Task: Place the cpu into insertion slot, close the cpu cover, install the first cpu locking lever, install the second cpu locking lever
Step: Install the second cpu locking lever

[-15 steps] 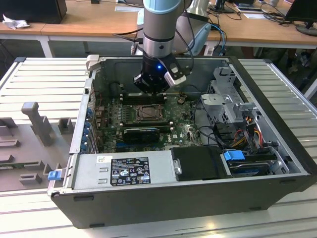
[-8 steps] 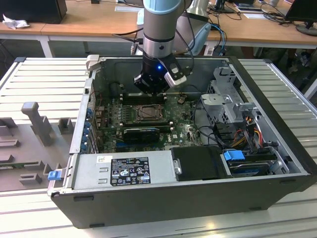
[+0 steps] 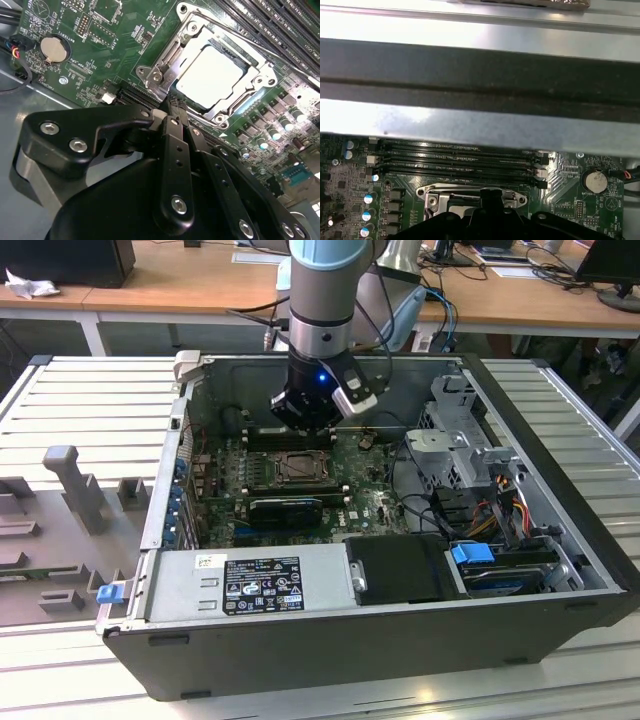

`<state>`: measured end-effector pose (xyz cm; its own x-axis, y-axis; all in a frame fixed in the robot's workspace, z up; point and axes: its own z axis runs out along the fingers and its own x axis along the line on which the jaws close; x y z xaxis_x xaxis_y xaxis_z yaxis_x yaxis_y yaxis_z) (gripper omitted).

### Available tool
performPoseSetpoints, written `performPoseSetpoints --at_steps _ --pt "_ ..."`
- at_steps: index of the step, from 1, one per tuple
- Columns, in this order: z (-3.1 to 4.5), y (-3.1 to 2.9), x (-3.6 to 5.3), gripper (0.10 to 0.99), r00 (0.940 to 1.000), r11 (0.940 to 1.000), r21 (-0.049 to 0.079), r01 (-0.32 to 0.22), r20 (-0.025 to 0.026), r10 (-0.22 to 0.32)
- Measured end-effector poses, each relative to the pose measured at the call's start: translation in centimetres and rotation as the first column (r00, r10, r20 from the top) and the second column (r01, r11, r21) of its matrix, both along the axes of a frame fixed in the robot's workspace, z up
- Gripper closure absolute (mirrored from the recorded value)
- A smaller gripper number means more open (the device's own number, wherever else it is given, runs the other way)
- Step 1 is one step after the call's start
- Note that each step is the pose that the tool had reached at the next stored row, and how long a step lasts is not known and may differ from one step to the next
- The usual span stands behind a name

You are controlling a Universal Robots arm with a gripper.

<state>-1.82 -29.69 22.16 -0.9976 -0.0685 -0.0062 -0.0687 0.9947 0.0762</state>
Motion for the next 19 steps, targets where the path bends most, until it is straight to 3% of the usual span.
performPoseSetpoints --at_steps 5,11,19 --pt "0.09 -0.09 0.01 0.98 1.0 1.0 0.0 0.0 -0.0002 0.0" --pt "1.07 -0.18 0.08 0.98 1.0 1.0 0.0 0.0 -0.001 0.0" --pt "1.08 -1.69 0.07 0.98 1.0 1.0 -0.001 0.0 -0.0012 0.0"
